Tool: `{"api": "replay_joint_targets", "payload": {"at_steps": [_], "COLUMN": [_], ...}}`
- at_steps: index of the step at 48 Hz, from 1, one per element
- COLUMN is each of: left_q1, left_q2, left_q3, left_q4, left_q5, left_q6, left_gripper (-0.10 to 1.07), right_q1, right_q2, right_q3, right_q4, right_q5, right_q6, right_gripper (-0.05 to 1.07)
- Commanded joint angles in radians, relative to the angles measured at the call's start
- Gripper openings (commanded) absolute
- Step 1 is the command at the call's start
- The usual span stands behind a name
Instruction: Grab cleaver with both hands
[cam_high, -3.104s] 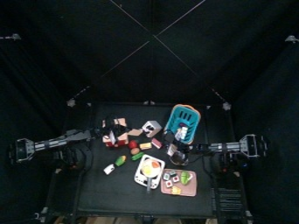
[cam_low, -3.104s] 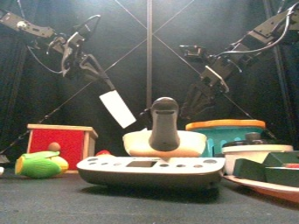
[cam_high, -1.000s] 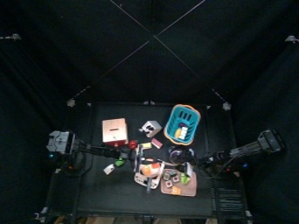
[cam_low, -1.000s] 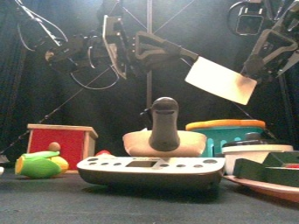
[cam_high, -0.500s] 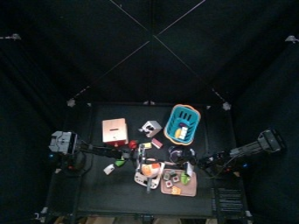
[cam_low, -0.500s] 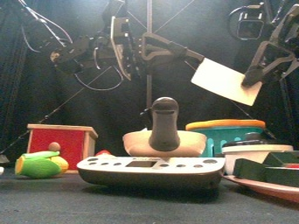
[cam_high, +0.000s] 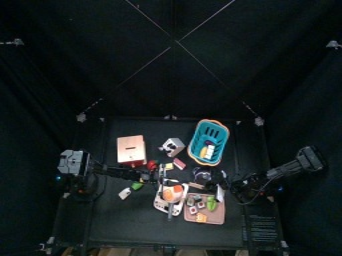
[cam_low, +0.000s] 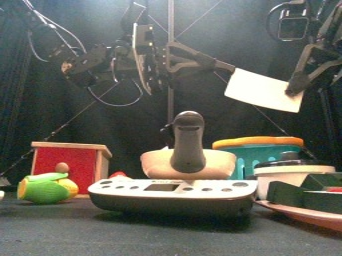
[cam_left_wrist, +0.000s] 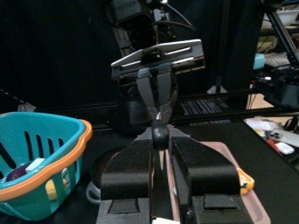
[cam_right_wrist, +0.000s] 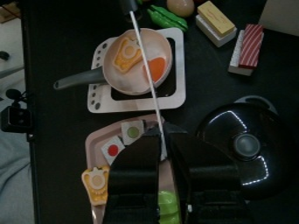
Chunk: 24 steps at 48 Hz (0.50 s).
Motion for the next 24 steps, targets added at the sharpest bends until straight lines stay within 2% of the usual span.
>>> {"api": "replay_joint_targets", "payload": {"at_steps": [1,12,24], "left_q1": [-0.006,-0.028,-0.066], "left_q2": [0.006,0.051,0.084], "left_q3": [-0.029,-0.066,-0.091], "left_q4": [-0.008,-0.009,-0.011], "left_q5": [-0.002,0.017,0.092], "left_q6": [0.002,0.000,-0.002], "left_gripper": [0.44,0.44,0.44], "right_q1": [0.006,0.081,0.149], "right_q2": [-0.021,-0.025,-0.026], "right_q3": [-0.037,-0.031,-0.037], "right_q4": [-0.002,0.038,0.138], "right_q5": [0.015,0.032,0.169], "right_q6": [0.002,0.002,0.002], "right_gripper": [0.42,0.41,0.41]}}
